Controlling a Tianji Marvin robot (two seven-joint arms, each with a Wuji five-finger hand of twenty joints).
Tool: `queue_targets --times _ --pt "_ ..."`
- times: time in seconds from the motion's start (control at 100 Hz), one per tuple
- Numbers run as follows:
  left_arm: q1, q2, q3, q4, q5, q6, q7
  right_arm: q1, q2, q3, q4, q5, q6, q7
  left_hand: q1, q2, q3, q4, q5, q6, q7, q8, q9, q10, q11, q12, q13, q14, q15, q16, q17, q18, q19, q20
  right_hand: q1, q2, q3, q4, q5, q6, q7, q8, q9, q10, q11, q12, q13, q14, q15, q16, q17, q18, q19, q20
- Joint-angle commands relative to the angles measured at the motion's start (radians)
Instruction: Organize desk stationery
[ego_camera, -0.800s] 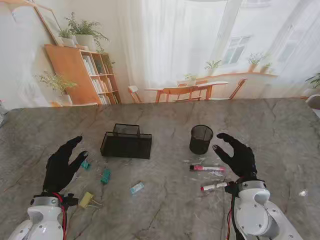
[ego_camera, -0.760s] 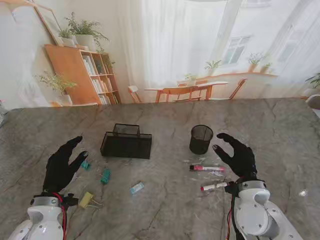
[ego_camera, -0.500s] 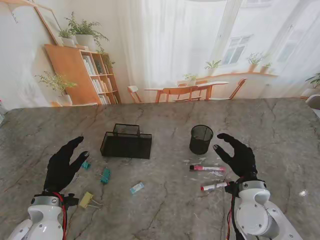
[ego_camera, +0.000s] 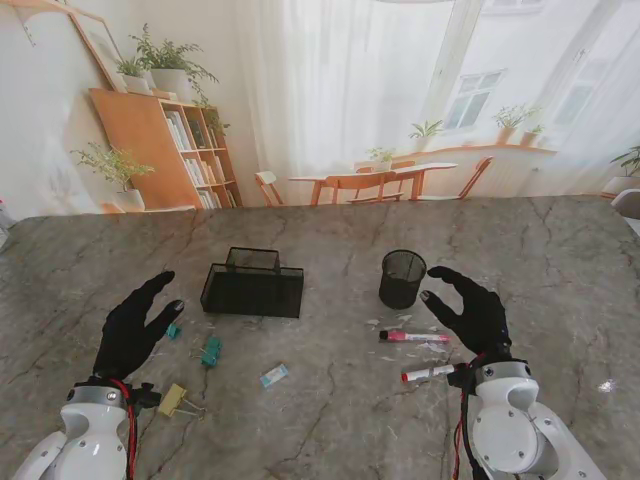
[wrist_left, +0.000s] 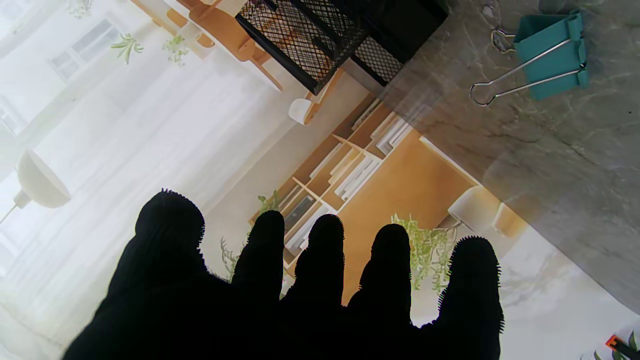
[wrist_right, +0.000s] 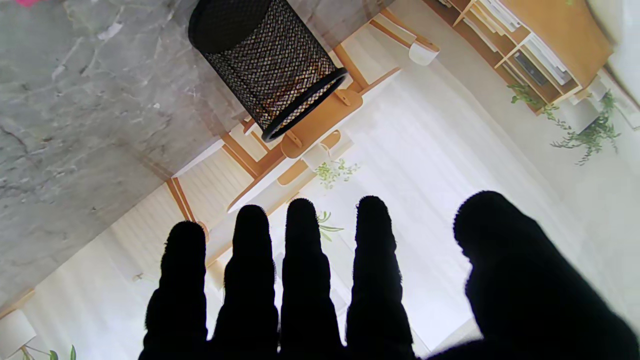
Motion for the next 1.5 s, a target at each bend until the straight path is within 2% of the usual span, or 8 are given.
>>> queue_targets --times 0.0,0.2,0.3,0.43,0.66,0.84,1.1,1.49 --pt "-0.002 0.001 0.006 0.003 -0.005 -0.001 -0.01 -0.011 0.004 0.007 -0.015 -0.004 -0.012 0.015 -0.009 0.063 -0.016 -0.045 -0.004 -0.013 0.011 0.004 0.014 -0.003 -0.001 0.008 0.011 -0.012 0.007 0.006 -0.007 -0.005 0.018 0.032 0.004 0.022 -0.022 0.024 0.003 0.002 0.01 -0.006 0.009 0.0 -0.004 0.011 -0.003 -0.005 -0.005 0.017 -0.007 -0.004 0.014 0.026" --pt "-0.004 0.0 0.01 0.0 -0.014 0.003 -0.014 -0.032 0.029 0.053 -0.045 -0.068 -0.051 0.098 -0.007 0.064 -0.015 -0.045 -0.002 -0.012 0.012 0.006 0.017 -0.003 -0.001 0.009 0.014 -0.012 0.008 0.009 -0.007 -0.007 0.023 0.034 0.009 0.002 -0.009 0.03 -0.007 0.017 0.021 0.007 0.008 -0.001 0.01 0.032 0.009 -0.009 0.025 0.041 0.006 -0.006 0.064 0.069" --pt "0.0 -0.001 0.009 -0.003 -0.009 -0.001 -0.005 -0.039 0.046 0.08 -0.053 -0.15 -0.081 0.132 -0.006 0.066 -0.015 -0.045 0.0 -0.014 0.012 0.006 0.018 -0.003 0.0 0.01 0.017 -0.011 0.009 0.01 -0.006 -0.006 0.026 0.035 0.028 -0.033 0.0 0.033 -0.006 0.038 0.036 0.032 0.035 -0.004 0.046 0.082 0.047 -0.012 0.16 0.129 0.066 -0.008 0.213 0.159" --pt "0.009 -0.003 0.006 -0.008 -0.004 -0.007 0.01 -0.041 0.07 0.113 -0.049 -0.284 -0.152 0.153 -0.005 0.068 -0.015 -0.045 0.001 -0.013 0.013 0.007 0.02 -0.002 0.0 0.011 0.02 -0.011 0.01 0.012 -0.005 -0.005 0.029 0.036 0.053 -0.085 0.007 0.03 0.015 0.055 0.065 0.067 0.07 -0.026 0.107 0.147 0.057 -0.034 0.409 0.188 0.153 -0.012 0.389 0.194" --pt "0.016 -0.006 0.004 -0.014 -0.001 -0.009 0.026 -0.018 0.108 0.13 -0.025 -0.463 -0.269 0.192 -0.004 0.07 -0.016 -0.046 0.004 -0.011 0.013 0.008 0.024 0.0 0.001 0.012 0.022 -0.009 0.011 0.015 -0.005 -0.004 0.037 0.037 0.126 -0.154 0.004 0.028 0.096 0.066 0.168 0.145 0.079 -0.037 0.271 0.224 0.078 -0.039 0.586 0.163 0.207 -0.031 0.506 0.158" --pt "0.011 -0.004 0.009 -0.016 -0.009 -0.001 0.013 0.031 0.145 0.1 0.011 -0.646 -0.334 0.185 -0.001 0.072 -0.016 -0.046 0.004 -0.012 0.013 0.009 0.024 -0.001 0.001 0.013 0.024 -0.01 0.012 0.016 -0.006 -0.004 0.042 0.037 0.165 -0.17 -0.004 0.031 0.131 0.089 0.21 0.164 0.089 -0.025 0.385 0.193 0.112 -0.025 0.651 0.121 0.251 -0.009 0.581 0.097" --pt "0.004 -0.002 0.014 -0.018 -0.017 0.006 -0.004 0.121 0.177 0.016 0.064 -0.744 -0.388 0.229 0.0 0.073 -0.016 -0.046 0.004 -0.012 0.014 0.01 0.024 -0.002 0.001 0.014 0.025 -0.012 0.012 0.018 -0.005 -0.004 0.048 0.037 0.181 -0.19 0.006 0.031 0.107 0.144 0.165 0.135 0.082 0.016 0.422 0.173 0.112 0.013 0.68 0.107 0.249 0.016 0.605 0.096" --pt "-0.003 0.0 0.019 -0.019 -0.023 0.013 -0.018 0.236 0.193 -0.12 0.135 -0.771 -0.333 0.341 0.0 0.074 -0.016 -0.046 0.005 -0.012 0.014 0.011 0.027 -0.002 0.001 0.015 0.027 -0.009 0.013 0.019 -0.005 -0.003 0.055 0.037 0.221 -0.257 0.122 0.025 0.056 0.227 0.078 0.098 0.033 0.076 0.432 0.151 0.081 0.069 0.707 0.092 0.203 0.063 0.616 0.102"
